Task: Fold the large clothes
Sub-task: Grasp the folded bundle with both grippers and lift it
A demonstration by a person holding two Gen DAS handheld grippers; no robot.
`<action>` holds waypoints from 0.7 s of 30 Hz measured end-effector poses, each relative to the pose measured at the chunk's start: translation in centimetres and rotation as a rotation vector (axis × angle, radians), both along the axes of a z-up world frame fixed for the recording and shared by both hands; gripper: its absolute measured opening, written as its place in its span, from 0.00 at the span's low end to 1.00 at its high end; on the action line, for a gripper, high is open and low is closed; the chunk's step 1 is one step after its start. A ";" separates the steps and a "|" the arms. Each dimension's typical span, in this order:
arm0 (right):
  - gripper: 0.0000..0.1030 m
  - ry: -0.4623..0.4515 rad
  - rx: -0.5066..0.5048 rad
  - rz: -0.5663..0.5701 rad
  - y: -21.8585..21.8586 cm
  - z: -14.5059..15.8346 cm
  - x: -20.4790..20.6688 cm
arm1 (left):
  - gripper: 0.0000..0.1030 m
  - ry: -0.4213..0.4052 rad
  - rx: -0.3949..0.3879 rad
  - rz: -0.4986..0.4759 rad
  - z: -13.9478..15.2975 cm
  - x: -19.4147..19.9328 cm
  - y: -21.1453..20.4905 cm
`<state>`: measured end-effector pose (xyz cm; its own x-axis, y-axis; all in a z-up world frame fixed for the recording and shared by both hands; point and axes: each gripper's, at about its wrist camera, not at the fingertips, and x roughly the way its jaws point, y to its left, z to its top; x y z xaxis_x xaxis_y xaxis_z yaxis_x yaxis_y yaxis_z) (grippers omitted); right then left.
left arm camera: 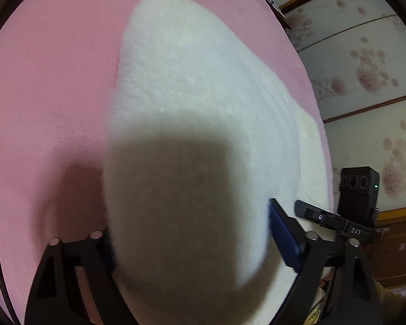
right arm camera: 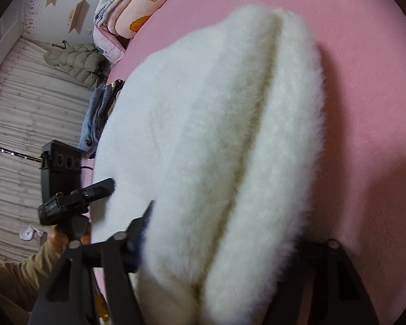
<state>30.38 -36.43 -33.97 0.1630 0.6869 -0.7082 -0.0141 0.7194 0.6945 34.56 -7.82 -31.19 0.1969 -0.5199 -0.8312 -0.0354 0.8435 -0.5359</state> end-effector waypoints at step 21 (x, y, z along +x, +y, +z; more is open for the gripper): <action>0.45 -0.026 -0.090 0.164 7.8 17.0 -10.6 | 0.66 0.029 0.098 0.144 18.3 -17.0 7.3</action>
